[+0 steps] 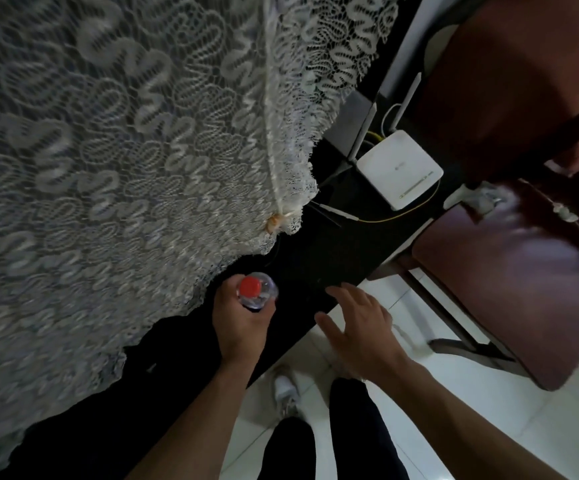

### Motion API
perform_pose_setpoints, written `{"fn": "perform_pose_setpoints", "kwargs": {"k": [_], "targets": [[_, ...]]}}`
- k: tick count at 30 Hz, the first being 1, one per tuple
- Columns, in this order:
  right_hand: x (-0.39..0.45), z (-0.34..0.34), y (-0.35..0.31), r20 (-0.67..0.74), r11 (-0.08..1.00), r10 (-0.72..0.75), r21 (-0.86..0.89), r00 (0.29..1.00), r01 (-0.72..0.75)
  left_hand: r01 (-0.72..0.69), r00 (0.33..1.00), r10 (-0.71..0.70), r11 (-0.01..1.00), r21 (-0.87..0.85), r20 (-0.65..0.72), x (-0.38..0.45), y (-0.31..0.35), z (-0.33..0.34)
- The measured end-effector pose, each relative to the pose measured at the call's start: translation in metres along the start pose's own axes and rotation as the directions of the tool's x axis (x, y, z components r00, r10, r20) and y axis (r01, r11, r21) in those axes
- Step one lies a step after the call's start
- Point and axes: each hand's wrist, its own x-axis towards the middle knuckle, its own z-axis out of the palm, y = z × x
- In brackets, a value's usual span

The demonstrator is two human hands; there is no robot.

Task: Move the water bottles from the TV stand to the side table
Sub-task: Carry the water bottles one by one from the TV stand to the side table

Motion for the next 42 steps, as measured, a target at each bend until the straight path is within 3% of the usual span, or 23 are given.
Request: {"fn": "perform_pose_setpoints", "kwargs": {"k": [7,19,25,29,37,42], "targets": [[-0.007,-0.043,0.001,-0.019,0.995,0.012,0.104,1.0,-0.01,-0.098,0.995,0.099,0.995,-0.019,0.015,-0.026,0.04,-0.03],[-0.057,-0.14,-0.011,-0.141,0.912,0.043,0.411,0.989,0.019,-0.34,0.938,0.344,0.936,-0.095,0.033,-0.054,0.189,-0.076],[-0.088,-0.19,-0.006,-0.128,0.72,0.163,0.694,0.978,-0.029,-0.446,0.89,0.455,0.885,-0.133,0.042,-0.062,0.272,-0.101],[-0.112,-0.206,0.003,-0.082,0.559,0.22,0.828,0.972,-0.056,-0.431,0.881,0.462,0.873,-0.23,0.101,-0.075,0.313,-0.115],[-0.148,-0.23,0.01,0.015,0.25,0.296,0.964,0.955,-0.093,-0.474,0.814,0.547,0.82,-0.322,0.194,-0.101,0.363,-0.128],[-0.173,-0.229,0.011,-0.028,0.108,0.37,0.994,0.929,-0.013,-0.505,0.751,0.618,0.764,-0.403,0.231,-0.114,0.379,-0.144]]}}
